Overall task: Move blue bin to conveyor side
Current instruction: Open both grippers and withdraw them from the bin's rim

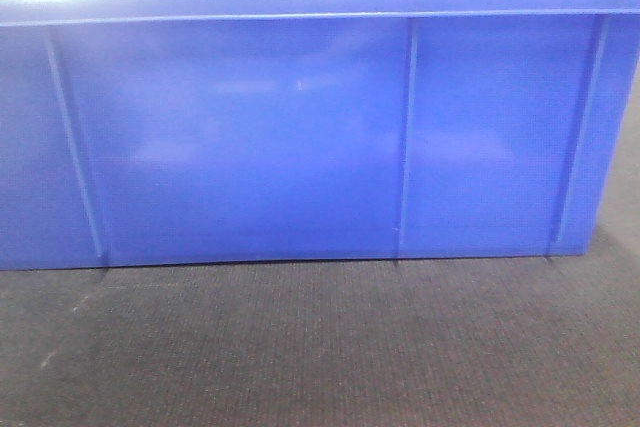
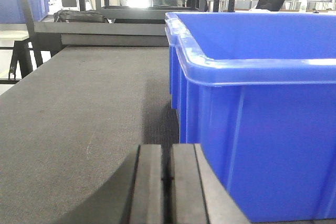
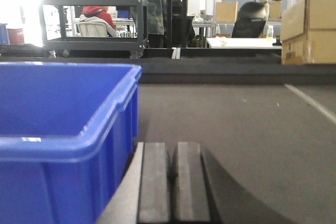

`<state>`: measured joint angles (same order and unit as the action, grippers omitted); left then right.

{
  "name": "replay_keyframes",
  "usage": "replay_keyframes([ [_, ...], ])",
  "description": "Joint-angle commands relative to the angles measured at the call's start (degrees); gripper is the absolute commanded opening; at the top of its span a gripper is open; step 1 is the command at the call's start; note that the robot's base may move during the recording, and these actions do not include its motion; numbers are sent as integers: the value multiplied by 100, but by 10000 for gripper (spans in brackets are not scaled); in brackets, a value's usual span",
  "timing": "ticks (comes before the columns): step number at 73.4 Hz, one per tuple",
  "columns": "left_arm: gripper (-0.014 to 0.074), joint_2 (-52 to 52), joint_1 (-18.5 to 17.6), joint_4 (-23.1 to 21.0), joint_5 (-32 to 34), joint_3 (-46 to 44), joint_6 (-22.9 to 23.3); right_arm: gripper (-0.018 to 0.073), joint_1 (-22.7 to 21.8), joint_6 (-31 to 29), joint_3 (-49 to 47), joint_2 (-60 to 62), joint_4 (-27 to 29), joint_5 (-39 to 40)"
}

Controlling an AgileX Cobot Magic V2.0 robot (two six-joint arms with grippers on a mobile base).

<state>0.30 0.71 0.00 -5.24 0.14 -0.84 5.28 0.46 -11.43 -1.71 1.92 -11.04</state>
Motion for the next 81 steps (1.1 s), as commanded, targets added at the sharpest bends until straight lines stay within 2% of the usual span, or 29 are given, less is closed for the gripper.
replay_keyframes([
  [1,-27,-30,25,-31,125,-14,-7,-85,-162,-77,425,82,245,565],
  [16,-27,-30,25,-31,138,-14,-7,-85,-229,-149,1143,171,255,1263],
  [19,-27,-30,25,-31,152,-14,-7,-85,-229,-149,1143,171,255,947],
  [24,-27,-30,25,-31,152,-14,-7,-85,-229,-149,1143,171,255,888],
  [81,-27,-30,25,-31,152,-14,-7,-85,-229,-149,1143,171,255,888],
])
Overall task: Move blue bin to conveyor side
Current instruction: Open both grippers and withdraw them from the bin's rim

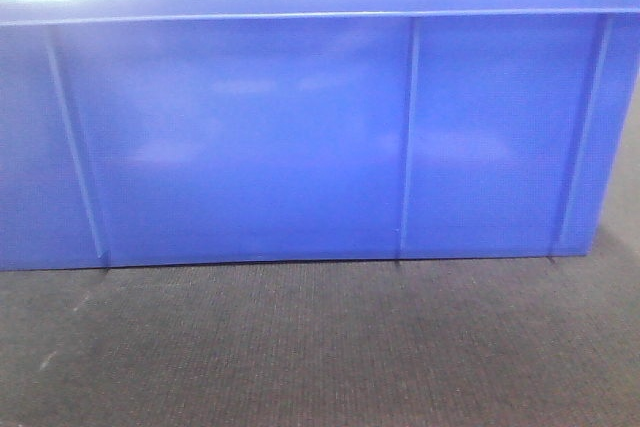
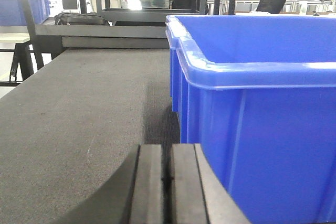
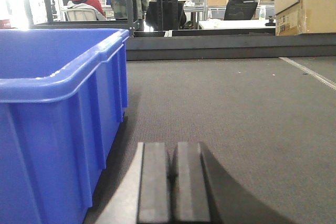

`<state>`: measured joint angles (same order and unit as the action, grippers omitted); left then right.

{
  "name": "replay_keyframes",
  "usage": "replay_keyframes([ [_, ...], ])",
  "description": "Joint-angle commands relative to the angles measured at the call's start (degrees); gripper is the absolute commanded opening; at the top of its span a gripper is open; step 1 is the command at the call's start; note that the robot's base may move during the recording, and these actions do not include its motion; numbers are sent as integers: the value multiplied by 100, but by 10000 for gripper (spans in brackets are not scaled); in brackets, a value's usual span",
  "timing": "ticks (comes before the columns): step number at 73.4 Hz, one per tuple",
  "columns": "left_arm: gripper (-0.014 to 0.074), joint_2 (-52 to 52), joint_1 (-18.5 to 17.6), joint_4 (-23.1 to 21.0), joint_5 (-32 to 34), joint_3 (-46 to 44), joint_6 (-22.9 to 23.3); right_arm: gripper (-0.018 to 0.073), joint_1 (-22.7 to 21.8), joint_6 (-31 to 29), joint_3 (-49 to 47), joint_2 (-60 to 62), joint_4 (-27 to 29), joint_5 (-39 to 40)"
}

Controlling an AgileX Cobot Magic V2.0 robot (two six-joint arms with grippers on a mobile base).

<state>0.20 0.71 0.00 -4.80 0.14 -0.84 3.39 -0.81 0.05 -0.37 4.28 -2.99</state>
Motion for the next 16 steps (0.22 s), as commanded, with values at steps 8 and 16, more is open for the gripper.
replay_keyframes([
  [8,-27,-20,25,-31,108,-14,-7,-85,-39,-22,-5,37,19,83],
  [16,-27,-20,25,-31,108,-14,-7,-85,-39,-22,-5,37,19,83],
])
